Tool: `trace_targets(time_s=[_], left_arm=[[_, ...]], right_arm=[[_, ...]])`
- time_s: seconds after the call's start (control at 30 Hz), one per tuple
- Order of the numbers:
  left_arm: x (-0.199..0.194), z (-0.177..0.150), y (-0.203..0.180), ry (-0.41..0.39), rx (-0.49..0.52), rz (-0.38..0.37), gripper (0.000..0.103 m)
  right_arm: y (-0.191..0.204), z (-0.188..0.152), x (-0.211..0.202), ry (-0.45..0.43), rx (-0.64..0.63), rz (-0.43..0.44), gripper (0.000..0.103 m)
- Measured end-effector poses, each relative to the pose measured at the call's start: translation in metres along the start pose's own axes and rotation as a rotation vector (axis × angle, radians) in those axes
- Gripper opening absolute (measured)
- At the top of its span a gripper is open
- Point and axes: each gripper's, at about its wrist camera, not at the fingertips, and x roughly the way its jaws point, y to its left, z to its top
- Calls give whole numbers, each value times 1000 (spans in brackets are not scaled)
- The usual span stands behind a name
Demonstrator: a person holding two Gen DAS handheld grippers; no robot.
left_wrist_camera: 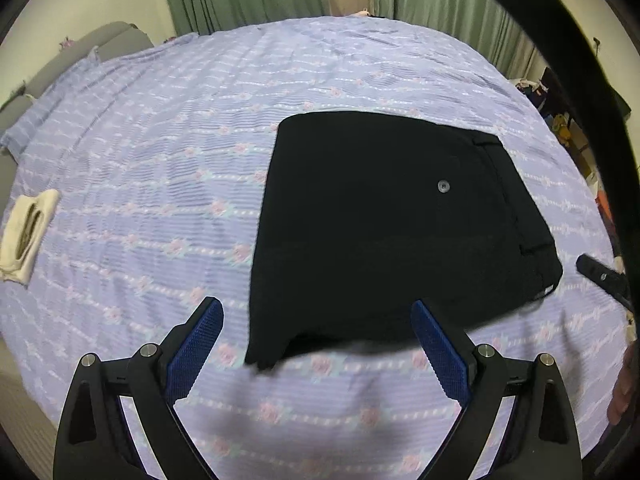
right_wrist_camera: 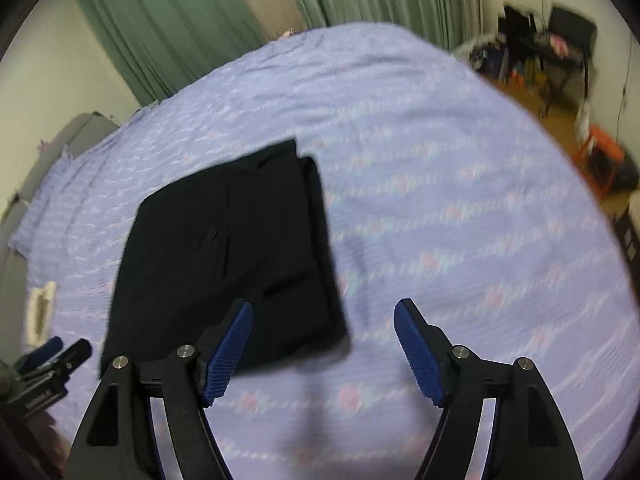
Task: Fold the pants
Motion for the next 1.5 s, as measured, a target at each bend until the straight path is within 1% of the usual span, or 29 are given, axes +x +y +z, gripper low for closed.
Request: trace_targets(time_s=[0.07,0.17,0.27,0.33,0.37,0.4,0.53,0.63,0.67,0.77,0.93,1.0,1.03,1.07,1.1,1.17,1.2,1.27,1.33,1.4,1.5], left_arm=[[-3,-7,0,8,-4,2,96],[0,-12,0,20,-9,2,96],[8,-12,-1,28,-1,7,96],[13,-8,0,24,0,12,96],[15,-6,0,18,-5,12,96],[17,-3,1,13,-10,10,96],[26,4,5,3,-15,13,96],[34,10,10,-17,-17,22,96],[36,11,11,-21,-19,22,96],[46,15,17,-26,-30,9,96],[61,24,33,-16,-50,-52,96],[67,29,45,-15,-66,-83,96],[70,31,49,-11,-74,-102,96],[75,37,58,-3,-91,-136,96],[79,41,64,2,-96,-157,96],[85,51,73,0,-99,-194,96],[89,57,77,-9,-97,-217,96],[100,71,83,-12,-74,-287,95],[110,80,86,-9,-60,-328,94],[128,91,95,11,-76,-370,87],[146,102,105,31,-110,-409,82]], right_arm=[[-4,-13,9,46,72,59,73],[-7,-28,29,73,166,127,73],[-11,-35,52,100,274,180,73],[-14,-38,66,107,341,235,73],[-15,-38,71,110,363,237,73],[-16,-38,76,107,386,243,73],[-13,-31,92,54,442,311,73],[-12,-26,107,44,466,319,74],[-14,-24,113,33,491,335,77],[-15,-23,117,7,541,352,79],[-6,-8,114,-40,625,338,78],[0,-4,112,-58,632,314,77],[2,-1,112,-59,618,287,73],[7,1,115,-50,593,235,66],[10,1,117,-41,584,200,63],[12,1,118,-31,572,142,52],[15,2,117,-31,564,122,50],[27,8,113,-31,512,52,43],[36,14,113,-31,473,4,41],[39,17,113,-28,447,-36,41],[47,22,113,-31,375,-99,40]])
